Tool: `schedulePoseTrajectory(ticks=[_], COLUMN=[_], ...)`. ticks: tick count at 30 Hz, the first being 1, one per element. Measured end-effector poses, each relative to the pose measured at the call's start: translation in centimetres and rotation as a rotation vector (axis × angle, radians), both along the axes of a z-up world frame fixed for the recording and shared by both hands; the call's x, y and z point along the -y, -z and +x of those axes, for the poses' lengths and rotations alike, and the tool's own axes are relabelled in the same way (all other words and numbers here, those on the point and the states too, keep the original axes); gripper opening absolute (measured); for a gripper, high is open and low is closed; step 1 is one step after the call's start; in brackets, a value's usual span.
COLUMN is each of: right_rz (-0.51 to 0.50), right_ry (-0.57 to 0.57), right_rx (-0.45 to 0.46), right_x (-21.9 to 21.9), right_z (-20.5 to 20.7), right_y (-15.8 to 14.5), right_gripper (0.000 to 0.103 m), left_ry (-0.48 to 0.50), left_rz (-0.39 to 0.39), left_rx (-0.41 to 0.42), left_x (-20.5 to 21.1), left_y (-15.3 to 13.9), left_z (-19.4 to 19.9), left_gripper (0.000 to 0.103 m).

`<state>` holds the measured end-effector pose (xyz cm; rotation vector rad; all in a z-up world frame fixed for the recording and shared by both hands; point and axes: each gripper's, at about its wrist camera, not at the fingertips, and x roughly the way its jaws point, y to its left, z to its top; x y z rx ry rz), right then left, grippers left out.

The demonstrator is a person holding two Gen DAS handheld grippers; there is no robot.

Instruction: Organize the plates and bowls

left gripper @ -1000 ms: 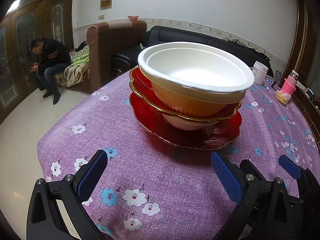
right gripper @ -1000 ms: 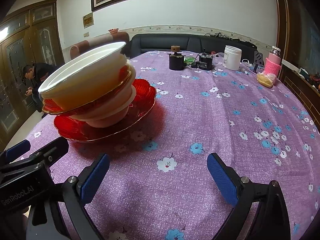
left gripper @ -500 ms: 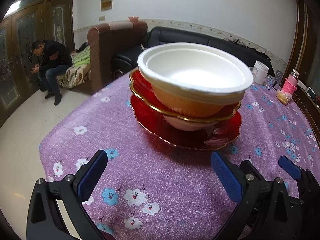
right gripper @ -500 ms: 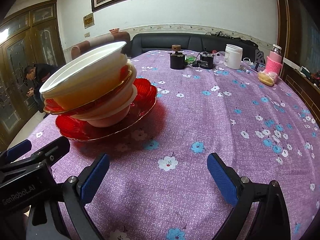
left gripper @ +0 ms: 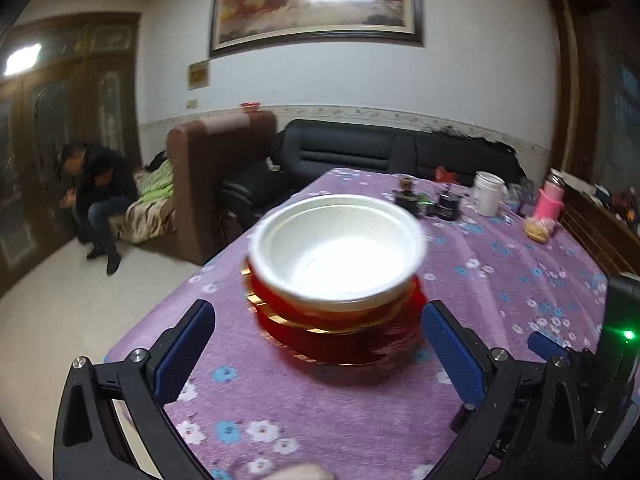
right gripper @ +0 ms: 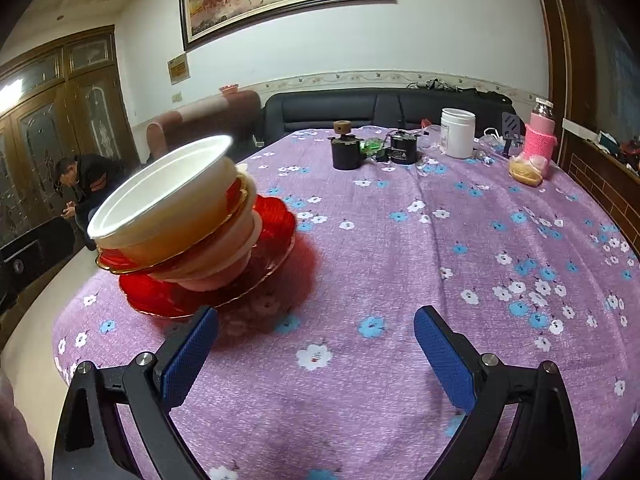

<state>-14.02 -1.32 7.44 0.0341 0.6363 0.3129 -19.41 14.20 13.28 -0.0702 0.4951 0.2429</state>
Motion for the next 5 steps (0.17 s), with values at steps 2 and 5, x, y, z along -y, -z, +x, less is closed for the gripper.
schedulePoseTrajectory(ticks=[2, 5], right_rz=[0.017, 0.047], right_ry=[0.011, 0.043], right_rx=[-0.017, -0.074], right_x=[1.2, 3.6], right_z=[0.4, 1.4], right_y=[0.0, 0.0], right_gripper=[0.1, 0.1], left_ry=[0.05, 0.131], left_rz=[0.009, 0.002], left_rx=[-0.015, -0.066], left_x=[1.6, 4.5], left_y=[-0.3, -0.7], left_z=[0.6, 2.7], left_gripper=[0.103, 0.103])
